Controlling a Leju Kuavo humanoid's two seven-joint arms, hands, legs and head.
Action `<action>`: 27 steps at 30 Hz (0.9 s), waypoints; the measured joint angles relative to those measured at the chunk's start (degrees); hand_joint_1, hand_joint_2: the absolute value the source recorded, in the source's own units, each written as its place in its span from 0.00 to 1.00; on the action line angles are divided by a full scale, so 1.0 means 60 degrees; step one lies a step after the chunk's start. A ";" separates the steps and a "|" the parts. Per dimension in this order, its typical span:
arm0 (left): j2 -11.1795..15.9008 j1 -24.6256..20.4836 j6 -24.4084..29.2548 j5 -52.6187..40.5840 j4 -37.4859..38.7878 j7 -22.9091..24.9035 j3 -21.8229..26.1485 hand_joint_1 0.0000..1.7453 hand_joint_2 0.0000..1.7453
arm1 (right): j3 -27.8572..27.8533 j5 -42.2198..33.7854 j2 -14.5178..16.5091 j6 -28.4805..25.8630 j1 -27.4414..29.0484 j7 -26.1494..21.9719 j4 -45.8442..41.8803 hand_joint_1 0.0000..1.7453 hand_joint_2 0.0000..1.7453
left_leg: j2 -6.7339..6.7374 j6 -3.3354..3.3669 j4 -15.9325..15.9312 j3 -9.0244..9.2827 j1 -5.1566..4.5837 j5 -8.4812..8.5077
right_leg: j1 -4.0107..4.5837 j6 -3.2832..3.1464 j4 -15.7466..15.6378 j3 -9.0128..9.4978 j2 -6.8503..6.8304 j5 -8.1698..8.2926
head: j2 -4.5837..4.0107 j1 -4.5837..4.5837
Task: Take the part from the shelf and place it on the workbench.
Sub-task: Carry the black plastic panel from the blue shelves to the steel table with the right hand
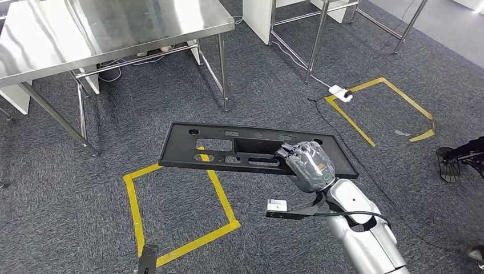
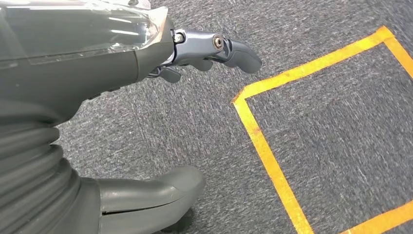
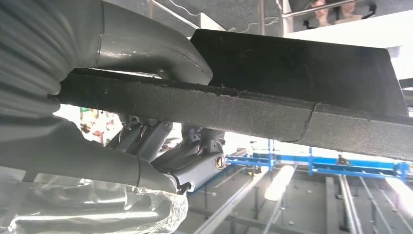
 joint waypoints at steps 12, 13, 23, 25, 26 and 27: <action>-0.0001 -0.0086 -0.0004 -0.0039 -0.0012 0.0055 0.0002 0.00 1.00 | -0.0013 0.0029 -0.0045 -0.0037 0.0032 0.0000 0.0064 0.99 1.00 | -0.1108 0.0466 -0.0679 0.0375 -0.0022 0.0213 | -0.0024 0.0414 0.2684 -0.1428 0.0751 -0.0964 | 0.0000 0.0101; -0.0002 -0.0085 -0.0004 -0.0042 -0.0012 0.0056 0.0002 0.00 1.00 | -0.0014 0.0029 -0.0051 -0.0037 0.0031 0.0000 0.0065 0.99 1.00 | -0.1242 0.0451 -0.0666 0.0390 -0.0016 0.0204 | -0.0049 0.0511 0.2075 -0.1182 0.0811 -0.0653 | 0.0000 0.0103; 0.0034 -0.0054 -0.0022 -0.0047 -0.0015 0.0066 0.0000 0.00 1.00 | -0.0007 0.0026 -0.0021 -0.0044 -0.0079 0.0015 0.0081 0.99 1.00 | -0.0796 -0.0053 0.0616 -0.0290 -0.0007 -0.0550 | -0.0137 -0.0035 0.0052 -0.0194 0.0733 0.0176 | 0.0000 0.0022; 0.0039 -0.0058 -0.0033 -0.0048 -0.0014 0.0086 0.0000 0.00 1.00 | -0.0005 0.0025 -0.0024 -0.0048 -0.0069 0.0016 0.0094 0.99 1.00 | -0.0569 -0.0139 0.1830 -0.0932 0.0061 -0.1045 | -0.0093 -0.0114 0.0057 -0.0176 0.0512 0.0142 | 0.0000 0.0002; 0.0041 -0.0055 -0.0036 -0.0048 -0.0014 0.0097 0.0000 0.00 1.00 | -0.0003 0.0028 -0.0025 -0.0048 -0.0060 0.0015 0.0101 0.99 1.00 | -0.0537 -0.0172 0.2115 -0.1109 0.0091 -0.1076 | -0.0084 -0.0122 0.0059 -0.0172 0.0398 0.0126 | 0.0000 0.0002; 0.0046 -0.0053 -0.0038 -0.0049 -0.0014 0.0103 0.0000 0.00 1.00 | -0.0001 0.0028 -0.0024 -0.0048 -0.0053 0.0015 0.0107 0.99 1.00 | -0.0499 -0.0195 0.2030 -0.1095 0.0115 -0.0925 | -0.0081 -0.0120 0.0062 -0.0163 0.0292 0.0110 | 0.0000 -0.0003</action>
